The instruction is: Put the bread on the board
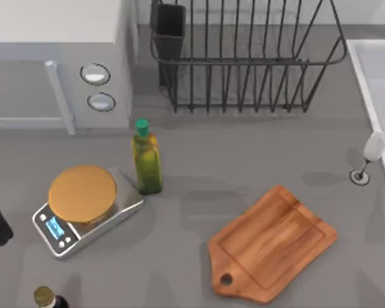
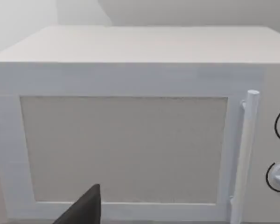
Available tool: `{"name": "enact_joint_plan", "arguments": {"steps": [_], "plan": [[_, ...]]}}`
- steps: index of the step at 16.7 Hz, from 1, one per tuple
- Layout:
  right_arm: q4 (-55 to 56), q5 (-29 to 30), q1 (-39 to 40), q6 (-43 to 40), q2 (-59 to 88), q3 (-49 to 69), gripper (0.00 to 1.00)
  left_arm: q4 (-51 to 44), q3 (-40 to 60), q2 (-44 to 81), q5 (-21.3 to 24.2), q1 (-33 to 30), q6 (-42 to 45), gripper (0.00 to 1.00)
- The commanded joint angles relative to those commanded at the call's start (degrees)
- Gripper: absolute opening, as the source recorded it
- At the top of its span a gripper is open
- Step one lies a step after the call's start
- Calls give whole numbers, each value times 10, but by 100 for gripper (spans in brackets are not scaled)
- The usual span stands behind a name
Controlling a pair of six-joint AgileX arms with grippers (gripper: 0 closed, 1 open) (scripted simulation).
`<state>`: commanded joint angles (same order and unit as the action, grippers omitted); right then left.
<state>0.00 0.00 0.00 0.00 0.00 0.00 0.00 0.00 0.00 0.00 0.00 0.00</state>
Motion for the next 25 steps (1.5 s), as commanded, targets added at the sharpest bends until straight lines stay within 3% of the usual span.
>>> {"name": "enact_joint_plan", "arguments": {"steps": [4,8,20,25], "plan": [[0,0,0,0,0,0,100,-12,17,18,0,3,16,100],[0,0,0,0,0,0,100,-82,109,127,0,21,105,100],[0,0,0,0,0,0,100,-440,558,785,-2,118,550,100],[0,0,0,0,0,0,100,-551,703,1001,-2,147,690,100]]}}
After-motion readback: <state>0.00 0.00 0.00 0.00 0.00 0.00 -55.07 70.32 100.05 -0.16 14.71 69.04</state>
